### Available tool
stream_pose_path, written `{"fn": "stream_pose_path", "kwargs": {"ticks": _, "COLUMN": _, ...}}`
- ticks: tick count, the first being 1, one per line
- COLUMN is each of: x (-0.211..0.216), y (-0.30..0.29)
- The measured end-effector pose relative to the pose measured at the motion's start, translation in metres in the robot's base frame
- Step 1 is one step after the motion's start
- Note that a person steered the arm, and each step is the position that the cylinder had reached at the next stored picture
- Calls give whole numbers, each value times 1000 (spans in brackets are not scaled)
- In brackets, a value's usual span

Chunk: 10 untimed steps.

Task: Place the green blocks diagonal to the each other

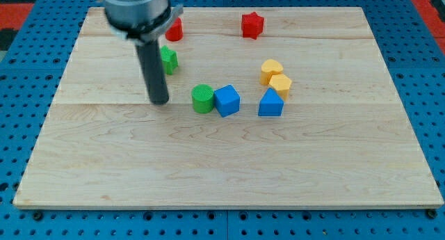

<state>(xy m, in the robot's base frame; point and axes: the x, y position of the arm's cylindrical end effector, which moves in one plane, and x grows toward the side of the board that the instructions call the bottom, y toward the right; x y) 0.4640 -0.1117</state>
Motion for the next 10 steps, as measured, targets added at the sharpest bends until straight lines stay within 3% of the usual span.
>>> {"fn": "stream_pose_path", "kwargs": {"ticks": 1, "x": 22, "y": 36}}
{"fn": "stream_pose_path", "kwargs": {"ticks": 2, "x": 17, "y": 65}}
{"fn": "stream_pose_path", "kwargs": {"ticks": 7, "x": 1, "y": 106}}
{"fn": "stream_pose_path", "kwargs": {"ticks": 9, "x": -38, "y": 55}}
{"fn": "stream_pose_path", "kwargs": {"ticks": 10, "x": -35, "y": 49}}
